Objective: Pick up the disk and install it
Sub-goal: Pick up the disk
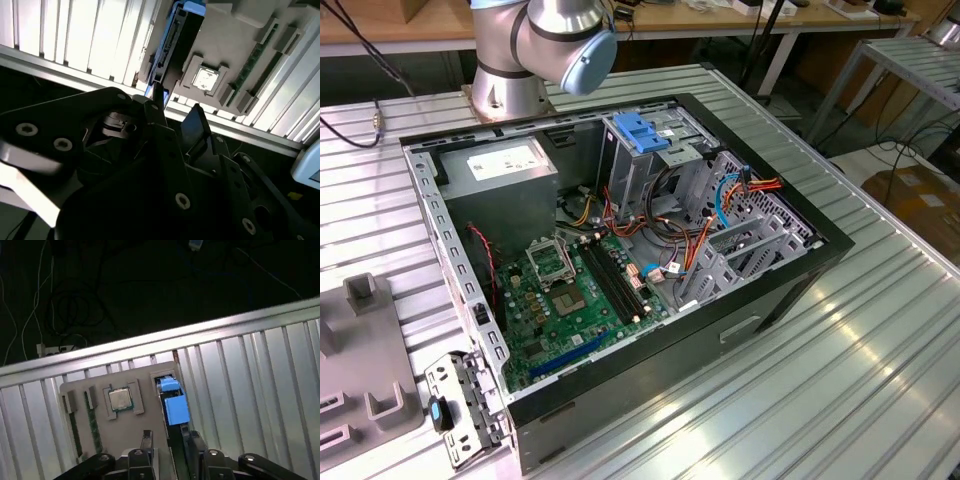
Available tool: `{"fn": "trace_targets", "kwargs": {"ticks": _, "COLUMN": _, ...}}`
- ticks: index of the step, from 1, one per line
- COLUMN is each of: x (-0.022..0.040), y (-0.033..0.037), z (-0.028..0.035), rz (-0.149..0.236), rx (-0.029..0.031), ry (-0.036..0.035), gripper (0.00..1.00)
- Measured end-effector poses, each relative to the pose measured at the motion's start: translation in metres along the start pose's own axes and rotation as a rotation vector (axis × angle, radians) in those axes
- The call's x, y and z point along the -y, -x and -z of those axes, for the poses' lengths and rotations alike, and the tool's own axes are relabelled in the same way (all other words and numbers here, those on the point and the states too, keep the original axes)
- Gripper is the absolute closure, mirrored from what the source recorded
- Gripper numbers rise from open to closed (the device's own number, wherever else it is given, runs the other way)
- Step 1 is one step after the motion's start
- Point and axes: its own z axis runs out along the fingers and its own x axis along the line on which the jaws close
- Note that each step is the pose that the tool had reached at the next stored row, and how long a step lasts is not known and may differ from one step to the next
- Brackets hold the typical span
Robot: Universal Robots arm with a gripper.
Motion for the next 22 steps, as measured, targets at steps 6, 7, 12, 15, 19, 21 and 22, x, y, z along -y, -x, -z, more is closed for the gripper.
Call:
{"fn": "trace_targets", "kwargs": {"ticks": 6, "x": -0.0173, "y": -0.0015, "z": -0.0233, "rz": 0.066, "rx": 0.0012, "ry": -0.0018, "gripper": 0.58}}
{"fn": "trace_targets", "kwargs": {"ticks": 7, "x": -0.0176, "y": -0.0016, "z": -0.0235, "rz": 0.066, "rx": 0.0012, "ry": -0.0021, "gripper": 0.58}}
{"fn": "trace_targets", "kwargs": {"ticks": 12, "x": -0.0184, "y": -0.0018, "z": -0.0241, "rz": 0.066, "rx": 0.0012, "ry": -0.0029, "gripper": 0.58}}
{"fn": "trace_targets", "kwargs": {"ticks": 15, "x": -0.0185, "y": -0.0018, "z": -0.0241, "rz": 0.066, "rx": 0.0013, "ry": -0.0031, "gripper": 0.58}}
{"fn": "trace_targets", "kwargs": {"ticks": 19, "x": -0.0185, "y": -0.0018, "z": -0.0241, "rz": 0.066, "rx": 0.0013, "ry": -0.0032, "gripper": 0.58}}
{"fn": "trace_targets", "kwargs": {"ticks": 21, "x": -0.0185, "y": -0.0018, "z": -0.0241, "rz": 0.066, "rx": 0.0013, "ry": -0.0032, "gripper": 0.58}}
{"fn": "trace_targets", "kwargs": {"ticks": 22, "x": -0.0185, "y": -0.0018, "z": -0.0242, "rz": 0.066, "rx": 0.0013, "ry": -0.0032, "gripper": 0.58}}
